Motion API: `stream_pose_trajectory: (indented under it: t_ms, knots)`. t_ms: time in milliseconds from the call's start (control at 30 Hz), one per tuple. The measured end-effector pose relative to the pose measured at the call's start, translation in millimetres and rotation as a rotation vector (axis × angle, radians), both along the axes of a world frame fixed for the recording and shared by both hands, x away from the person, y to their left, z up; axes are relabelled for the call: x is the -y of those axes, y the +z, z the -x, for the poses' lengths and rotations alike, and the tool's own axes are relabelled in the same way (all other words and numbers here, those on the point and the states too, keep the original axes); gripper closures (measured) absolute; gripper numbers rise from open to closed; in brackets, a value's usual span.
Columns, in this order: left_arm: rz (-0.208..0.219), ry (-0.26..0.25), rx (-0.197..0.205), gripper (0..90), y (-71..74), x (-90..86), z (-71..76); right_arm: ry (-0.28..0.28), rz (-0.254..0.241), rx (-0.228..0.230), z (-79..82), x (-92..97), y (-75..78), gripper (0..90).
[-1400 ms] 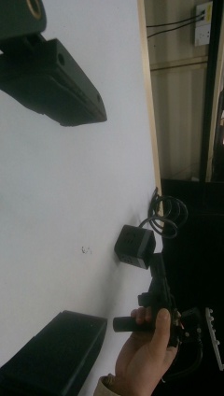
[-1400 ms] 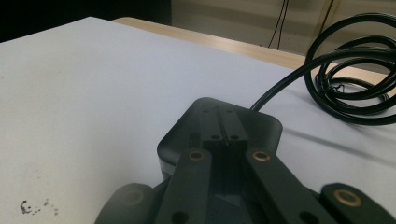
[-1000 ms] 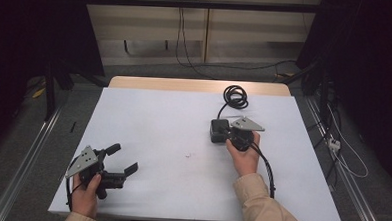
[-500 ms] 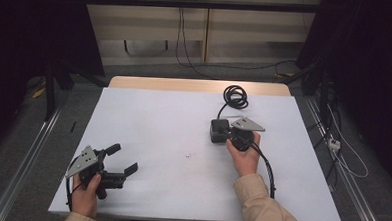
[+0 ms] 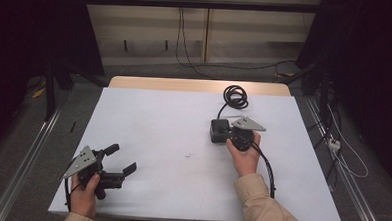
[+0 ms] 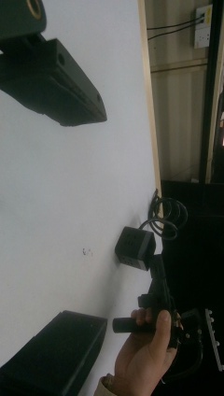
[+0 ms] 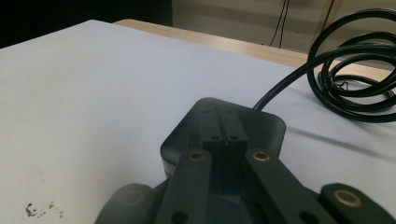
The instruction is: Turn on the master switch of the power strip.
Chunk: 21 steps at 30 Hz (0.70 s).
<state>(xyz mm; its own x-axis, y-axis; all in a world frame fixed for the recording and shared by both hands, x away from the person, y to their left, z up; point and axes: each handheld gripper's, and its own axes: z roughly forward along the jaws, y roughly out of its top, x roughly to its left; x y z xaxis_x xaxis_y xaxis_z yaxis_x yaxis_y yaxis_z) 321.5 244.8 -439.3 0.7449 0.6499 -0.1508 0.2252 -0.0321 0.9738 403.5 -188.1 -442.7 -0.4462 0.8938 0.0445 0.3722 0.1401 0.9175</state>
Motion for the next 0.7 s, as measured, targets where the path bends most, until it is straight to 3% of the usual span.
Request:
stream_pose_trajectory:
  t_ms: [367, 433, 700]
  knots:
    - [0.003, 0.008, 0.000, 3.1, 0.4, -2.0, 1.1, -0.007, -0.020, -0.011, -1.2, 7.2, 1.2, 89.4]
    - [0.002, 0.010, 0.001, 3.1, 0.4, -2.3, 1.1, -0.017, -0.034, -0.015, -1.3, 10.0, 1.3, 80.5]
    - [0.002, 0.011, 0.000, 3.1, 0.3, -3.1, 1.2, -0.010, -0.054, -0.032, 1.0, 9.0, 3.0, 60.0]
